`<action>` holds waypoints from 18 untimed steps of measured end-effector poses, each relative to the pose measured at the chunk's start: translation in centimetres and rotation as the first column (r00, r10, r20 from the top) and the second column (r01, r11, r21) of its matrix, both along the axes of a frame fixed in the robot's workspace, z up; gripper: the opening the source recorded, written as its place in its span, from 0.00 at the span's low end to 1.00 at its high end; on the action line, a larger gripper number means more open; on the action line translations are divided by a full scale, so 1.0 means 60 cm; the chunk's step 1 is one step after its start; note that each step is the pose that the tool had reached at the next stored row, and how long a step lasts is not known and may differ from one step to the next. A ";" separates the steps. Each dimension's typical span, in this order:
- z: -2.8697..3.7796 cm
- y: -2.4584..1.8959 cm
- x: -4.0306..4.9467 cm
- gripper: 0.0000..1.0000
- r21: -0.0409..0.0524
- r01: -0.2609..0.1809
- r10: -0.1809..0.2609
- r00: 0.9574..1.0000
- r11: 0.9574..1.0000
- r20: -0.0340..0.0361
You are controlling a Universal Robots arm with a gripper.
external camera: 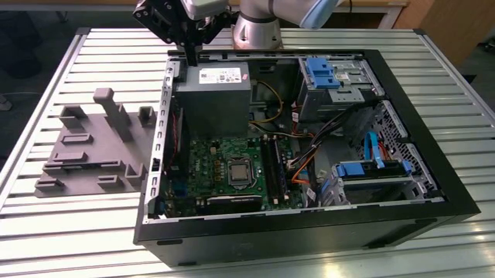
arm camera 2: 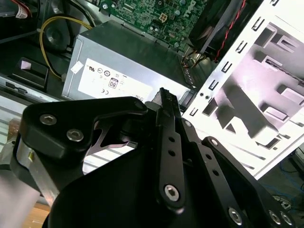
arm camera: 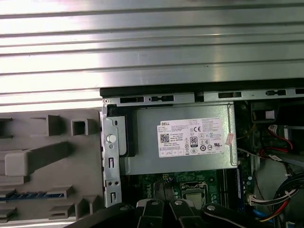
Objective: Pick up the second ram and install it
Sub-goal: 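Reach for the second ram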
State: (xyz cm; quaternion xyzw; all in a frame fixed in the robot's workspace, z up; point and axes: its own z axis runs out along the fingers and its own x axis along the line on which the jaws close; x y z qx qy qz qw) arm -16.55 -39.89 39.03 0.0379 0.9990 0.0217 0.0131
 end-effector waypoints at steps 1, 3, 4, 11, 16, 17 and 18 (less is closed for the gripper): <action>0.000 0.0000 -0.001 0.11 0.000 0.000 0.000 1.000 1.000 0.000; 0.000 0.0000 -0.002 0.11 0.000 0.000 0.000 1.000 1.000 0.000; 0.000 0.0000 -0.003 0.11 0.000 0.000 0.000 1.000 1.000 0.000; 0.000 0.0000 -0.006 0.11 0.000 0.000 0.000 1.000 1.000 0.000; 0.000 0.0000 -0.008 0.11 0.000 0.000 0.000 1.000 1.000 0.000; 0.000 0.0000 -0.008 0.11 0.000 0.000 0.000 1.000 1.000 0.000; 0.000 0.0000 -0.009 0.11 0.000 0.000 0.000 1.000 1.000 0.000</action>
